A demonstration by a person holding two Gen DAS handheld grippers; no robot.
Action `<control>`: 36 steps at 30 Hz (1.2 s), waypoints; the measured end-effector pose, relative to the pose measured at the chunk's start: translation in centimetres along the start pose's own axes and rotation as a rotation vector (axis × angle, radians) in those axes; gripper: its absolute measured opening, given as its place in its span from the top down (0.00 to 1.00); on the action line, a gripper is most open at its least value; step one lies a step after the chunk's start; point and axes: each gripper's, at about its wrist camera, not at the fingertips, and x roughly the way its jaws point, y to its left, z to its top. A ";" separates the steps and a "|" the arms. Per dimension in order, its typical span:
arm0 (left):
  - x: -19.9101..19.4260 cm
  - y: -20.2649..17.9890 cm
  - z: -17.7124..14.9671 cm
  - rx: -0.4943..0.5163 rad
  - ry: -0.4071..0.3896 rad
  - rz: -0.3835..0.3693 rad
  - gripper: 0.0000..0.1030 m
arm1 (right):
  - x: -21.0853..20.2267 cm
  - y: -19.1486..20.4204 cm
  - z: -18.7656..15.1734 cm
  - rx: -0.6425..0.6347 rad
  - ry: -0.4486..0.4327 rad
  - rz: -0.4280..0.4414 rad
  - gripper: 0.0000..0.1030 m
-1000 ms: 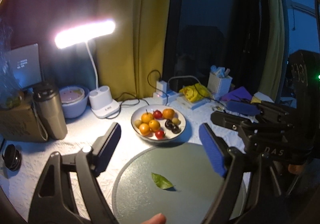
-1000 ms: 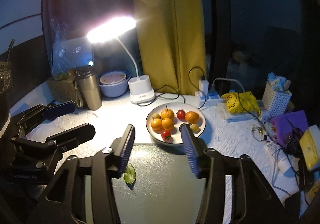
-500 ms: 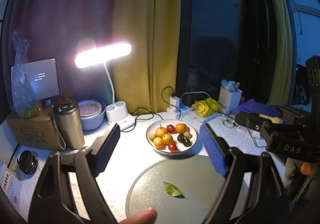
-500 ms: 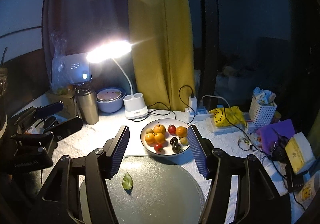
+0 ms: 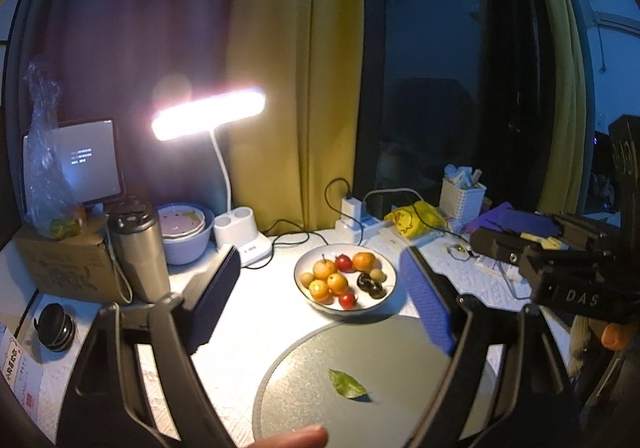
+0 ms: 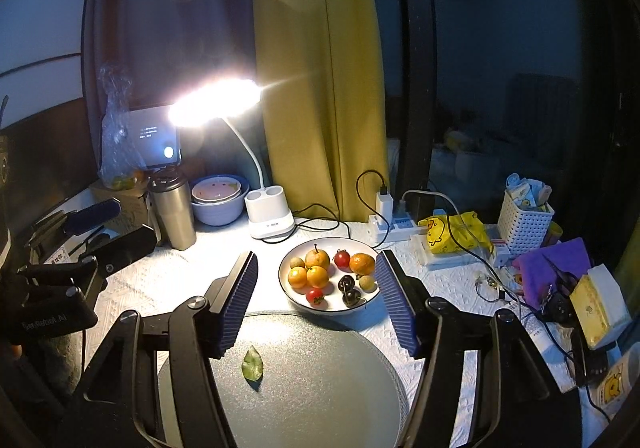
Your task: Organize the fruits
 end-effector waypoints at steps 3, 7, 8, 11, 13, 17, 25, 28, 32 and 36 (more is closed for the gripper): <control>0.0 0.0 0.0 -0.001 0.000 0.001 0.20 | 0.0 0.0 0.0 -0.001 0.001 -0.001 0.37; 0.2 -0.1 0.0 -0.001 0.002 -0.002 0.20 | 0.1 -0.1 0.1 -0.002 0.003 -0.001 0.37; 0.2 0.0 0.0 -0.001 0.002 -0.002 0.20 | 0.1 -0.1 0.0 -0.002 0.002 0.000 0.37; 0.3 -0.1 0.0 -0.002 0.004 -0.004 0.20 | 0.1 0.0 0.1 -0.002 0.002 -0.001 0.37; 0.5 -0.1 0.0 -0.003 0.005 -0.002 0.20 | 0.2 -0.1 0.0 -0.002 0.002 -0.001 0.37; 0.7 -0.1 -0.1 -0.005 0.008 -0.003 0.20 | 0.2 0.0 0.1 -0.002 0.003 -0.001 0.37; 1.0 0.0 -0.2 -0.006 0.011 -0.006 0.20 | 0.3 0.0 0.1 -0.001 0.004 -0.001 0.37; 1.2 -0.1 -0.3 -0.006 0.012 -0.009 0.20 | 0.5 -0.2 0.1 -0.002 0.005 -0.001 0.37; 1.4 -0.2 -0.3 -0.006 0.012 -0.011 0.20 | 0.5 -0.1 0.1 -0.003 0.005 -0.001 0.37; 1.4 -0.2 -0.3 -0.005 0.012 -0.010 0.20 | 0.7 -0.3 0.0 -0.004 0.007 0.000 0.37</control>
